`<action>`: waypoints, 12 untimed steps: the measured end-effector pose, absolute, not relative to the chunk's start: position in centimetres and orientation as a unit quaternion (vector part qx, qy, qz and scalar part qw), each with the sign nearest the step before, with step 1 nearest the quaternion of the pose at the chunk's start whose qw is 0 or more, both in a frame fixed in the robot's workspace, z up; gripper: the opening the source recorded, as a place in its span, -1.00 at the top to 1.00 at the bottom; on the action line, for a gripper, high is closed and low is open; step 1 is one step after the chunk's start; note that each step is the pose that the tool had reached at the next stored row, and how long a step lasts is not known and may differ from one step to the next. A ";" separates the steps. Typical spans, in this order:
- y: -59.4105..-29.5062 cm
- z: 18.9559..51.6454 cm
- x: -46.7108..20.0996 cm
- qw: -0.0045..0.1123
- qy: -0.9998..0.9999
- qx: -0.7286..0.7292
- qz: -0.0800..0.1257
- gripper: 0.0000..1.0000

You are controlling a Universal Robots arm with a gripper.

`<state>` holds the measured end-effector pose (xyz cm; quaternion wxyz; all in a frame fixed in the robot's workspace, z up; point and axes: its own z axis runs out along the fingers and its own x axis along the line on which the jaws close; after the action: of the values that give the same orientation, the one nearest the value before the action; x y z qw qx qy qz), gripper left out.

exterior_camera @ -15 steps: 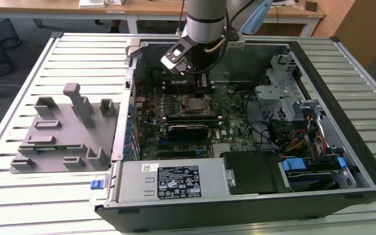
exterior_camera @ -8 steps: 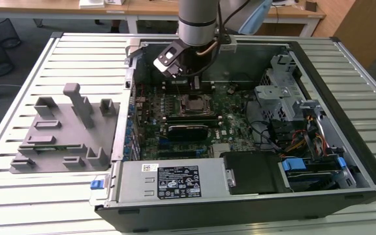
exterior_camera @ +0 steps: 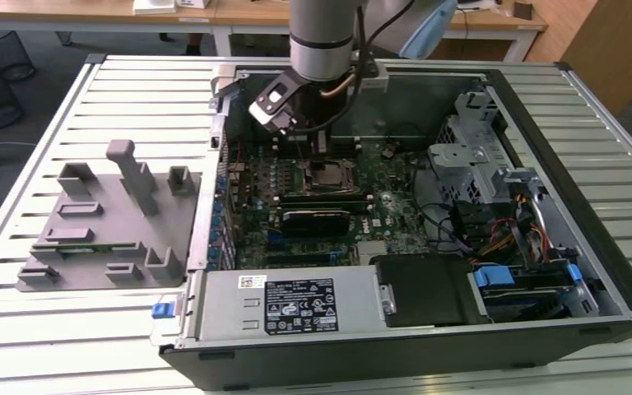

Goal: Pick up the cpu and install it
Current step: 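Close the cpu cover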

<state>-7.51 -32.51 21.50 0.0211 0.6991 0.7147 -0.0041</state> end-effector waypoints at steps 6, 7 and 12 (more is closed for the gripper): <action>-32.5 21.0 -7.6 0.021 0.715 0.699 -0.004 0.79; -32.5 21.0 -7.6 0.021 0.715 0.699 -0.004 0.79; -32.5 20.6 -7.7 0.021 0.715 0.699 -0.004 0.79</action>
<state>-7.67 -32.47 20.62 0.0211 0.6991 0.7147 -0.0042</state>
